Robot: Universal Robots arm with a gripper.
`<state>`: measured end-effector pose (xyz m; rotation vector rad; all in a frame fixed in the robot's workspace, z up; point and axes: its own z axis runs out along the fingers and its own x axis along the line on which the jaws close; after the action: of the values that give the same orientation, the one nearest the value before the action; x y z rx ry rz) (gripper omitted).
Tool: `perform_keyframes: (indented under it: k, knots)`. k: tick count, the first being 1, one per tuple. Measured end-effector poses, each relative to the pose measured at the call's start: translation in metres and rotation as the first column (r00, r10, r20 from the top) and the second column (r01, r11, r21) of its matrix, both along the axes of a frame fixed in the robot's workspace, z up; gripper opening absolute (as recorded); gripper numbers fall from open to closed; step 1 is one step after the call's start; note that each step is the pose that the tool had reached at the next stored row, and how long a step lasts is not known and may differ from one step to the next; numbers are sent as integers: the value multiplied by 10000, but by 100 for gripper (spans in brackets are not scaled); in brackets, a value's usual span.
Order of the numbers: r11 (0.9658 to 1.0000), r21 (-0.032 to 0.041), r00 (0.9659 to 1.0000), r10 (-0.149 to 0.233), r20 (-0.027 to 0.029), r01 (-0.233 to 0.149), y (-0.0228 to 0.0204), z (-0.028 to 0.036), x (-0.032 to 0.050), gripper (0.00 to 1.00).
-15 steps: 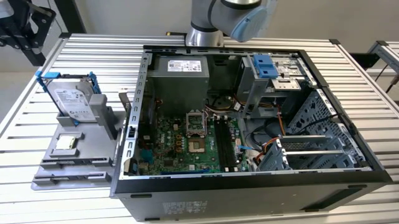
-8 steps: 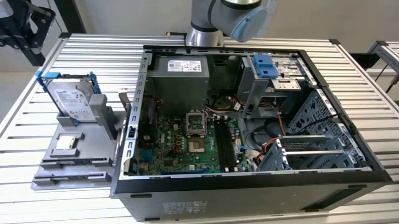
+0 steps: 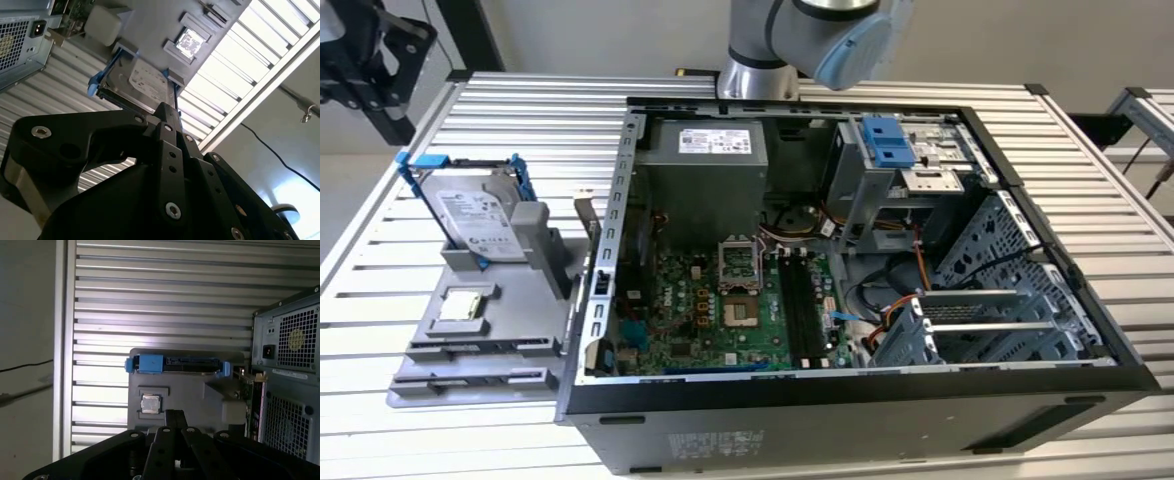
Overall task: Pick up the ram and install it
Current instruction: 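Reach for the ram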
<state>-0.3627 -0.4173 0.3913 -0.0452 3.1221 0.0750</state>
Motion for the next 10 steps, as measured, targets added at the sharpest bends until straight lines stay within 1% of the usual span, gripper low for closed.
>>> perform_keyframes:
  k: [10]
  knots:
    - [10000,6,10000,0,0,0,-121,0,19,0]
